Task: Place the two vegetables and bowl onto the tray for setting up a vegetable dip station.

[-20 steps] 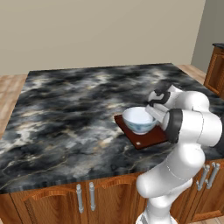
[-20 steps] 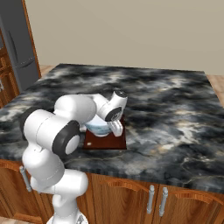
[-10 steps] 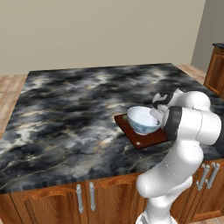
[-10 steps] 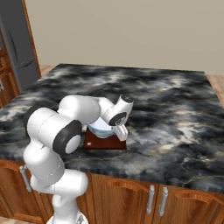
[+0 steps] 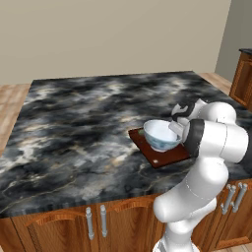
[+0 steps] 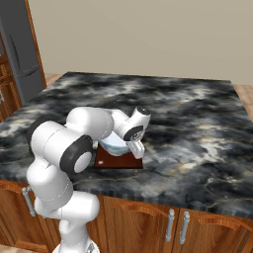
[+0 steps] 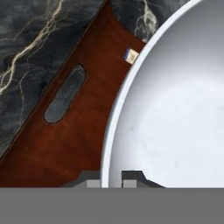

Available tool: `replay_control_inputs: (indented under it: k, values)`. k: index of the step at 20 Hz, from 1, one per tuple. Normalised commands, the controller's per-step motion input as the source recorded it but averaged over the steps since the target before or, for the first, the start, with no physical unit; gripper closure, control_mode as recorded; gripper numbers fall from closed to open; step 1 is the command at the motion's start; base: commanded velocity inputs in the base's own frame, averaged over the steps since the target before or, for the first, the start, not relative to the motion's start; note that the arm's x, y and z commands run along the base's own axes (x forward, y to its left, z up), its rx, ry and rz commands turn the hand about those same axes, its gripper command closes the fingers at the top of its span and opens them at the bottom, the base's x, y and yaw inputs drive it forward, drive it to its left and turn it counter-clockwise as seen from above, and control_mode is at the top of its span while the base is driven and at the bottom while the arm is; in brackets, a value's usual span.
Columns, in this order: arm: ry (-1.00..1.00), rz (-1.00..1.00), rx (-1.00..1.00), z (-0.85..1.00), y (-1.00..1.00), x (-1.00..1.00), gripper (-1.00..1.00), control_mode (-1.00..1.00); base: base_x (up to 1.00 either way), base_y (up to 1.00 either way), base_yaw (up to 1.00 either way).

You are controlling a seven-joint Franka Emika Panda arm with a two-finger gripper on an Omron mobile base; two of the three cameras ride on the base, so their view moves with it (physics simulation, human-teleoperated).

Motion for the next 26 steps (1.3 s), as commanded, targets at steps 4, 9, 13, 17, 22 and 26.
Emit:
replay_control_inputs:
  k: [4, 9, 13, 17, 22, 26]
  values:
    - [0.0, 0.0, 0.0, 0.0, 0.0, 0.0, -1.0, -1.0, 0.0, 0.0, 0.0]
    - [0.0, 0.0, 0.0, 0.03, 0.0, 0.01, -1.0, -1.0, 0.0, 0.0, 0.0]
    - [0.0, 0.0, 0.0, 0.45, 0.0, 0.03, -1.0, -1.0, 0.0, 0.0, 0.0]
    - [0.0, 0.0, 0.0, 0.57, 0.0, 0.0, -1.0, -1.0, 0.0, 0.0, 0.0]
    - [0.0, 0.0, -0.01, 0.57, 0.0, -0.21, -1.0, -1.0, 0.0, 0.0, 0.0]
    - [0.0, 0.0, -0.04, 0.47, 0.0, -0.56, -1.0, -1.0, 0.0, 0.0, 0.0]
